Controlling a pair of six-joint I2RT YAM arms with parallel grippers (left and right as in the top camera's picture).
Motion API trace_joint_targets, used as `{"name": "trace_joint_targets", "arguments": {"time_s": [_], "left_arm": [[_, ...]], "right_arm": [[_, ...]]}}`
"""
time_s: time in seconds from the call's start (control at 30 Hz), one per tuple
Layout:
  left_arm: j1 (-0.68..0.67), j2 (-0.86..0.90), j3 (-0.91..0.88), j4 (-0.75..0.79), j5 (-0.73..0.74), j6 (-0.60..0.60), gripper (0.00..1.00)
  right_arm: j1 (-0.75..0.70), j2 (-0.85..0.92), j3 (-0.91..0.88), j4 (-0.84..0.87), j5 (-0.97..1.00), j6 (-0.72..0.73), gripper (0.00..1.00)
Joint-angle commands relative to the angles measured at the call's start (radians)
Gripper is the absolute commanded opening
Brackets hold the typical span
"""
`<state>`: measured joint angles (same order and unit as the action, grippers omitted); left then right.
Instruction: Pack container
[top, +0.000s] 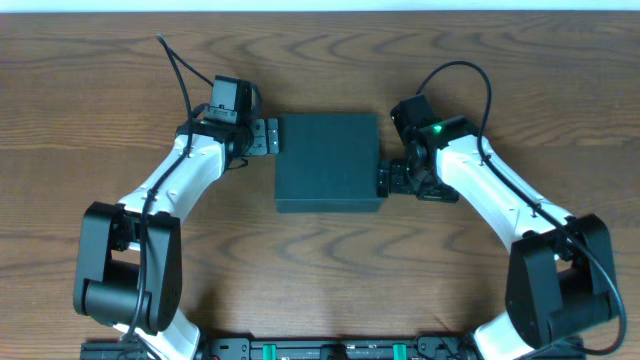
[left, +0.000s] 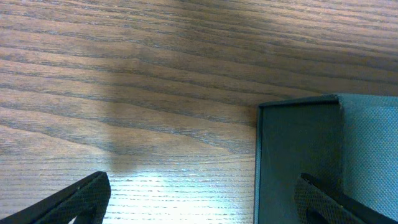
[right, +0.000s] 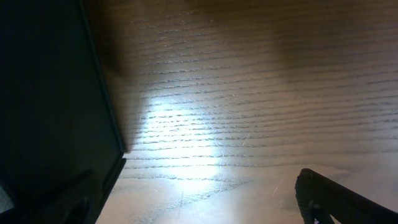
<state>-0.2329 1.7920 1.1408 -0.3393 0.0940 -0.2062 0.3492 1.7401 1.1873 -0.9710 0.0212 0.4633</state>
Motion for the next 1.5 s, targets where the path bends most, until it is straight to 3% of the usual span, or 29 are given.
{"name": "trace_joint_targets", "arguments": {"time_s": [0.0, 0.53, 0.67, 0.77, 1.03, 1.23, 1.47], "left_arm": [[-0.024, 0.019, 0.006, 0.0, 0.036, 0.002, 0.95], [-0.014, -0.091, 0.043, -0.106, -0.087, 0.035, 0.95], [-0.014, -0.159, 0.043, -0.179, -0.195, 0.034, 0.95], [-0.014, -0.244, 0.043, -0.266, -0.255, 0.034, 0.95], [-0.017, -0.613, 0.042, -0.509, -0.206, -0.026, 0.95], [-0.039, -0.843, 0.029, -0.613, -0.2, -0.027, 0.95], [-0.072, -1.103, -0.089, -0.694, -0.152, -0.109, 0.95]], "right_arm": [[0.021, 0.003, -0.006, 0.01, -0.051, 0.004, 0.99], [-0.027, -0.15, -0.006, -0.065, 0.089, 0.036, 0.99], [-0.052, -0.208, -0.006, -0.102, 0.113, 0.028, 0.99], [-0.053, -0.287, -0.006, -0.098, 0.113, -0.034, 0.99], [-0.053, -0.652, -0.006, -0.096, 0.109, -0.152, 0.99], [-0.046, -0.899, -0.006, -0.147, 0.104, -0.166, 0.99], [-0.025, -1.17, -0.006, -0.259, 0.083, -0.164, 0.99]]}}
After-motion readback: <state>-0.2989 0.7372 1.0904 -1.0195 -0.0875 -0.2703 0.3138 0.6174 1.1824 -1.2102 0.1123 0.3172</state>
